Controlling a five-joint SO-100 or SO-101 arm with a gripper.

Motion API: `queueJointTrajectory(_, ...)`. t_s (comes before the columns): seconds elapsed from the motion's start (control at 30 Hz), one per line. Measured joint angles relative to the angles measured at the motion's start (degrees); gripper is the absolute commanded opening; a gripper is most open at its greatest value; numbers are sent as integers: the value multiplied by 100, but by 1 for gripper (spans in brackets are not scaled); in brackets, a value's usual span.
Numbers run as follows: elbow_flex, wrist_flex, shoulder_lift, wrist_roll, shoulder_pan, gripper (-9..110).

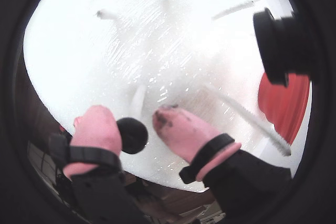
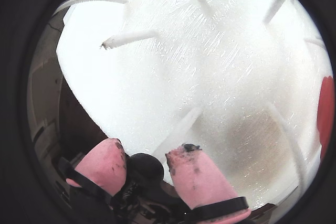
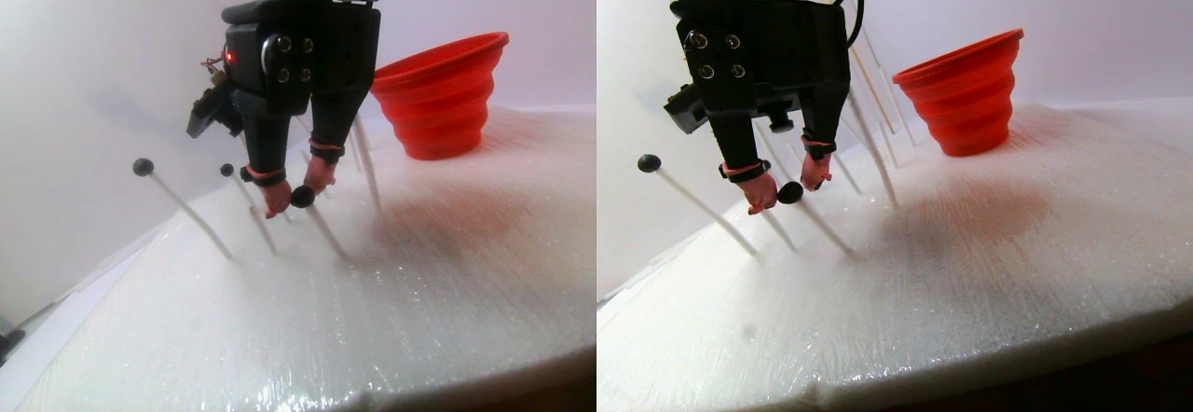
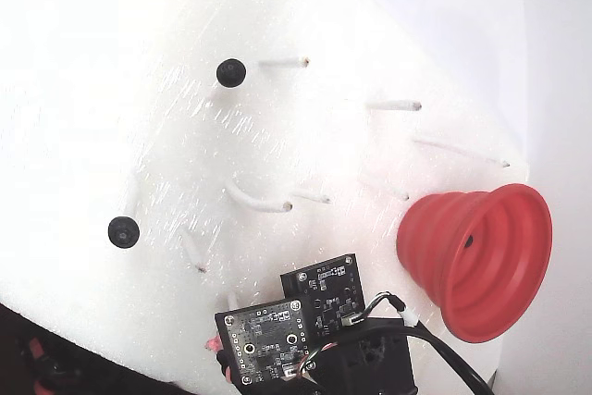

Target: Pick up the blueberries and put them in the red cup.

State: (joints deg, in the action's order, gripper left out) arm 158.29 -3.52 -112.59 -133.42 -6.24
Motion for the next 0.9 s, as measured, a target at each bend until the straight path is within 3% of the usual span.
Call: queueJointTrajectory(0.9,141,589,-439,0,0,13)
